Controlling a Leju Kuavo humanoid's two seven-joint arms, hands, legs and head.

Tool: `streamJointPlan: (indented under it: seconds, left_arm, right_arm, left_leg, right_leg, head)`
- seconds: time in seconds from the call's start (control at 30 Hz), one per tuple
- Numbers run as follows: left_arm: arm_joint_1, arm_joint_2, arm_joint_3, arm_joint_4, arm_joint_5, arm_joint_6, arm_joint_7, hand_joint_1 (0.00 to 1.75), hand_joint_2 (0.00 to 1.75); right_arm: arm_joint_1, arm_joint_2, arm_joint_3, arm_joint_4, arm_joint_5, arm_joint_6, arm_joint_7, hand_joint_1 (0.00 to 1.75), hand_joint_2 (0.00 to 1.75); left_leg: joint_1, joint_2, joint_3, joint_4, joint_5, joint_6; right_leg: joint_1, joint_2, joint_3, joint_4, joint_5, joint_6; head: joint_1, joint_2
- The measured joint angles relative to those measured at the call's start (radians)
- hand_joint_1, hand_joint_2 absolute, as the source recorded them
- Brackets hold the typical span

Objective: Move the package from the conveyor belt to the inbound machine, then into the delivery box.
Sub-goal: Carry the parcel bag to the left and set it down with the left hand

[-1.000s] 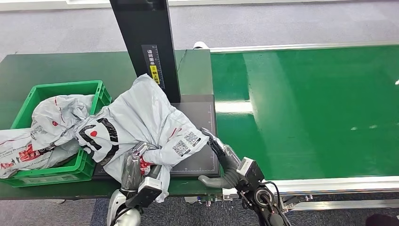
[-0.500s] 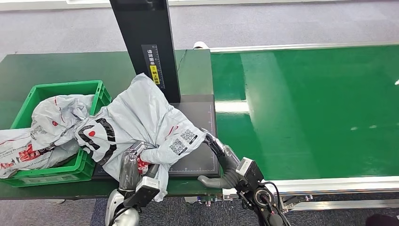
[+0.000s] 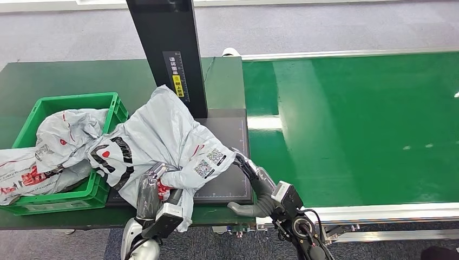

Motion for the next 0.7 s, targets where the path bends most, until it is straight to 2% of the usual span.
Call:
streamJointPlan:
  seconds: [0.1,0.17,0.23,0.37,0.5,0.7]
  left_arm:
    - [0.008,-0.009,0.014,-0.038,-0.042,0.051,-0.044,1.75,1.75]
    - [0.022,-0.022,0.048,-0.192,-0.085,0.146,-0.108,1.75,1.75]
    - [0.017,-0.029,0.093,-0.387,-0.092,0.216,-0.136,1.75,1.75]
    - [0.02,-0.035,0.14,-0.604,-0.091,0.235,-0.137,1.75,1.75]
    - [0.026,-0.037,0.158,-0.7,-0.09,0.235,-0.137,1.75,1.75]
    - [0.028,-0.039,0.165,-0.753,-0.089,0.235,-0.137,1.75,1.75]
  right_arm:
    - [0.0,0.001,0.0,0.003,-0.004,-0.011,0.007,0.0,1.75]
    - [0.001,0.001,-0.001,0.012,-0.011,-0.03,0.01,0.0,1.75]
    - [0.002,0.0,-0.003,0.027,-0.015,-0.042,0.008,0.0,1.75]
    - [0.0,0.0,-0.004,0.044,-0.015,-0.05,0.003,0.0,1.75]
    - [0.0,0.001,-0.004,0.054,-0.015,-0.052,0.0,0.0,1.75]
    - [-0.001,0.002,-0.004,0.061,-0.015,-0.053,0.0,0.0,1.75]
  left_leg:
    - [0.0,0.001,-0.001,0.0,0.0,0.0]
    - [0.001,0.003,-0.002,0.0,0.0,0.0]
    - [0.001,0.003,-0.003,0.0,0.0,0.0]
    - [0.001,0.001,-0.003,0.0,0.0,0.0]
    - [0.001,0.001,-0.003,0.0,0.0,0.0]
    - [0.001,0.001,-0.003,0.0,0.001,0.0]
  right_leg:
    - [0.0,0.0,-0.001,0.0,0.0,0.0]
    - [0.001,0.002,-0.003,0.0,0.001,-0.001]
    - [0.001,0.002,-0.004,0.0,0.001,-0.001]
    - [0.001,0.001,-0.004,0.0,0.001,-0.001]
    - [0.001,0.001,-0.003,0.0,0.001,-0.001]
    - [0.001,0.001,-0.003,0.0,0.001,-0.001]
  head:
    - [0.0,0.0]
    - [0.0,0.0]
    - [0.0,0.0]
    - [0.0,0.0]
    - [0.0,0.0]
    - [0.0,0.0]
